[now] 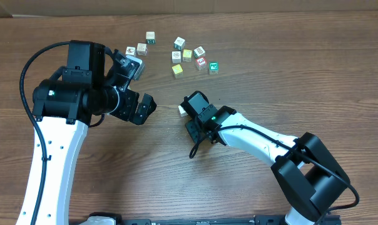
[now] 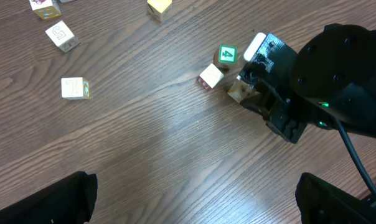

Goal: Form a circle

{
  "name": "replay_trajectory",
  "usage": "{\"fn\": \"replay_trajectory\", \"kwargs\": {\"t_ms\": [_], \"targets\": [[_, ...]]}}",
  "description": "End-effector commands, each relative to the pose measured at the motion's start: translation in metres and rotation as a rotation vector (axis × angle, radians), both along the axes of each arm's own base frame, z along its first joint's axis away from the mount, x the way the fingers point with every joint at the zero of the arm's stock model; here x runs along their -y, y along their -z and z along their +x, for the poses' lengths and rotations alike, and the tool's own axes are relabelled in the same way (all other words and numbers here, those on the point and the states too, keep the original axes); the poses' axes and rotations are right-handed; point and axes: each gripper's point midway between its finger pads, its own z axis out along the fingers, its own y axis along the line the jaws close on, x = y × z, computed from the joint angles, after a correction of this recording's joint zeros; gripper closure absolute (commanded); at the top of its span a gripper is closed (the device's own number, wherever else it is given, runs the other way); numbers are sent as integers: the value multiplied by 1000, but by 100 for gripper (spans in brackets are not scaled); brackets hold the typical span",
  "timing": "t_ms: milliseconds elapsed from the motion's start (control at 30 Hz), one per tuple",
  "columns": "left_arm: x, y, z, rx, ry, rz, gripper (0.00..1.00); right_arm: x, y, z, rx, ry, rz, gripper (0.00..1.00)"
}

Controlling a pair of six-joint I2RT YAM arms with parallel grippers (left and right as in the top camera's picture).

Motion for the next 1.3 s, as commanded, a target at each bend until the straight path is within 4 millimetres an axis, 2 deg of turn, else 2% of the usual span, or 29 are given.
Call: {"fn": "replay_trajectory", "kwargs": {"t_ms": [0, 33, 100, 267, 367, 1267], "targets": [[3, 2, 0, -3, 28, -7, 1, -6, -8, 8, 21, -5, 22, 76], [3, 2, 0, -3, 28, -7, 1, -6, -9, 8, 23, -5, 24, 76], [3, 2, 0, -3, 28, -7, 0, -7, -9, 9, 27, -5, 27, 69], [3, 2, 0, -3, 28, -7, 1, -8, -9, 9, 29, -5, 29, 67], [3, 2, 0, -3, 28, -7, 0, -8, -9, 9, 29, -5, 29, 62], [3, 2, 0, -3, 28, -7, 1, -15, -16, 19, 67, -4, 56, 65]]}}
